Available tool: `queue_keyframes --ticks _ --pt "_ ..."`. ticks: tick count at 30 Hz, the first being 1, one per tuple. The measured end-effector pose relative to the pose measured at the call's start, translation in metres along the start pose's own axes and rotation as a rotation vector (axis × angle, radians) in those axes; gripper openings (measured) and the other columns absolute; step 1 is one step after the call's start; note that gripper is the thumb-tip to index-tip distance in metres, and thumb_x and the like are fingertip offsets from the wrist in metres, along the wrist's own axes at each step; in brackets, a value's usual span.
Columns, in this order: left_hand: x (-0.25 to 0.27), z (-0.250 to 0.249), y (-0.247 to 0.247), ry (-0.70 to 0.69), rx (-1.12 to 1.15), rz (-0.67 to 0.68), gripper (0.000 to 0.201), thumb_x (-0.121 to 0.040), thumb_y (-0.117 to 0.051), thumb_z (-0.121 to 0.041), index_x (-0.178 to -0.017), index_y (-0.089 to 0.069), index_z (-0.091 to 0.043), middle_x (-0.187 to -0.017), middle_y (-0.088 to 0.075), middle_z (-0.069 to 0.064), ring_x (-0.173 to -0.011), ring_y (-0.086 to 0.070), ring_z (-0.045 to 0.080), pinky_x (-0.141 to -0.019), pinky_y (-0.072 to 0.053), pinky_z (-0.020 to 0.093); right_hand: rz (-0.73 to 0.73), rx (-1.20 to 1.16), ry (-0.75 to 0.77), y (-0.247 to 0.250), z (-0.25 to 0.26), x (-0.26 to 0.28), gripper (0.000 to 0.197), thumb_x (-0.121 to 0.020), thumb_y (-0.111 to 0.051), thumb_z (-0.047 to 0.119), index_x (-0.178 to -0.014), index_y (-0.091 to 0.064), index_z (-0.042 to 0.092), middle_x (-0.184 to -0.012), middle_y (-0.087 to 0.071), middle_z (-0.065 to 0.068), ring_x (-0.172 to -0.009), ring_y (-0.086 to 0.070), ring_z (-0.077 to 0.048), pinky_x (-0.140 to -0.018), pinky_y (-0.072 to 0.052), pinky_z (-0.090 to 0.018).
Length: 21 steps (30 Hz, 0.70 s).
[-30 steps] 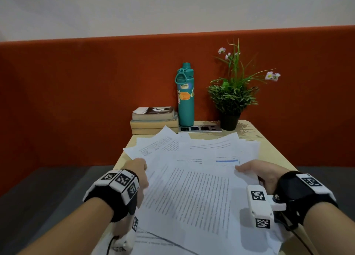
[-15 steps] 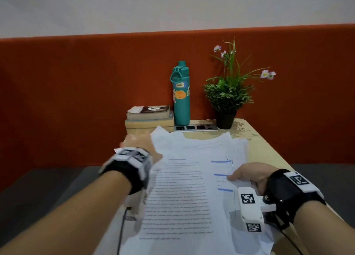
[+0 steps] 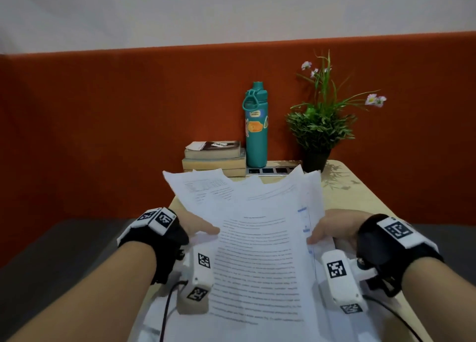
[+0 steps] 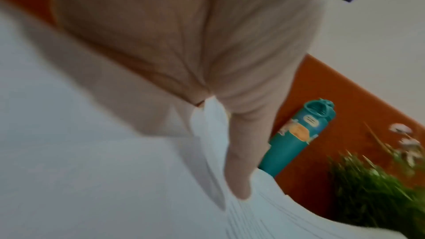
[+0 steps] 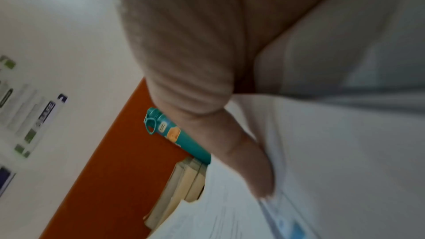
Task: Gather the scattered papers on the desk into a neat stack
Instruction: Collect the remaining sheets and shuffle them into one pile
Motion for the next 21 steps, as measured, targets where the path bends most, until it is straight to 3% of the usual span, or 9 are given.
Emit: queue_keyframes --ticks 3,6,8,11,14,16,18,20,21 --pt "0.001 0.009 0.006 -0.003 -0.147 -0.024 0.070 -0.069 -0.082 -0.027 -0.131 -0.055 -0.006 -0.137 -0.057 0.017 -0.128 -0.053 0.033 -0.099 -0.045 0.038 -0.079 -0.088 0.100 0.008 0.007 0.011 0.037 -0.080 -0.067 -0.005 -0.117 -0.067 -0.001 -0.116 -0.071 -0.017 -0.110 -0.064 -0.038 -0.102 -0.046 -0.050" --pt "0.003 -0.004 -0.006 -0.183 0.067 0.170 0.085 -0.055 -0.091 -0.020 -0.130 -0.052 -0.032 -0.144 -0.052 0.005 -0.134 -0.046 0.030 -0.110 -0.036 0.052 -0.153 -0.141 0.225 0.017 0.022 0.022 0.029 -0.083 -0.064 -0.009 -0.109 -0.069 0.003 -0.114 -0.071 -0.015 -0.107 -0.064 -0.034 -0.101 -0.046 -0.047" --pt "0.001 -0.003 0.008 -0.183 0.159 0.143 0.088 -0.061 -0.089 -0.013 -0.138 -0.048 -0.018 -0.139 -0.056 0.012 -0.127 -0.053 0.035 -0.106 -0.039 0.056 -0.205 -0.196 0.320 0.033 0.041 0.035 0.030 -0.083 -0.062 -0.012 -0.105 -0.070 0.007 -0.112 -0.071 -0.015 -0.106 -0.065 -0.034 -0.100 -0.046 -0.047" --pt "0.001 -0.006 0.022 -0.174 0.187 0.096 0.077 -0.049 -0.095 -0.023 -0.112 -0.066 0.011 -0.118 -0.062 0.038 -0.108 -0.062 0.050 -0.099 -0.044 0.056 -0.286 -0.166 0.482 0.059 0.082 0.057 0.035 -0.080 -0.069 -0.001 -0.113 -0.070 0.008 -0.114 -0.072 -0.013 -0.106 -0.066 -0.031 -0.099 -0.048 -0.048" --pt "0.006 -0.020 0.031 -0.257 0.288 0.001 0.070 -0.047 -0.091 -0.021 -0.106 -0.069 0.010 -0.107 -0.070 0.032 -0.101 -0.068 0.044 -0.098 -0.047 0.055 -0.353 -0.219 0.545 0.079 0.096 0.066 0.032 -0.074 -0.079 0.020 -0.106 -0.072 0.025 -0.115 -0.073 -0.003 -0.100 -0.068 -0.019 -0.092 -0.052 -0.042" --pt "0.011 -0.023 0.040 -0.288 0.323 -0.052 0.074 -0.044 -0.090 -0.023 -0.109 -0.068 0.006 -0.102 -0.074 0.025 -0.098 -0.070 0.042 -0.095 -0.049 0.059 -0.432 -0.316 0.490 0.095 0.073 0.067 0.050 -0.076 -0.077 0.036 -0.121 -0.062 0.021 -0.125 -0.066 -0.002 -0.101 -0.065 -0.020 -0.088 -0.051 -0.040" --pt "0.013 -0.020 0.052 -0.292 0.344 -0.113 0.078 -0.044 -0.092 -0.026 -0.112 -0.067 0.004 -0.102 -0.074 0.025 -0.096 -0.070 0.043 -0.092 -0.051 0.060 -0.489 -0.397 0.254 0.094 0.019 0.061 0.092 -0.060 -0.074 0.068 -0.136 -0.046 0.024 -0.131 -0.055 -0.002 -0.106 -0.061 -0.027 -0.084 -0.048 -0.043" --pt "0.020 -0.019 0.053 -0.284 0.374 -0.112 0.060 -0.063 -0.087 -0.016 -0.115 -0.065 0.004 -0.102 -0.075 0.023 -0.093 -0.072 0.040 -0.090 -0.053 0.055 -0.379 -0.525 0.087 0.063 -0.030 0.043 0.118 -0.036 -0.077 0.076 -0.136 -0.045 0.021 -0.133 -0.053 -0.013 -0.111 -0.057 -0.043 -0.077 -0.049 -0.039" --pt "0.021 -0.022 0.051 -0.302 0.362 -0.111 0.047 -0.073 -0.080 -0.009 -0.115 -0.065 0.005 -0.096 -0.076 0.021 -0.087 -0.074 0.035 -0.084 -0.057 0.049 -0.271 -0.599 0.064 0.043 -0.042 0.035 0.115 -0.035 -0.080 0.072 -0.130 -0.051 0.015 -0.132 -0.056 -0.020 -0.127 -0.047 -0.047 -0.072 -0.046 -0.036"
Point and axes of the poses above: each hand's wrist, its own x-axis away from the middle knuckle, its own y-axis out of the back of the hand, z = x × y, the point moved 10 cm from there along -x, towards the middle knuckle
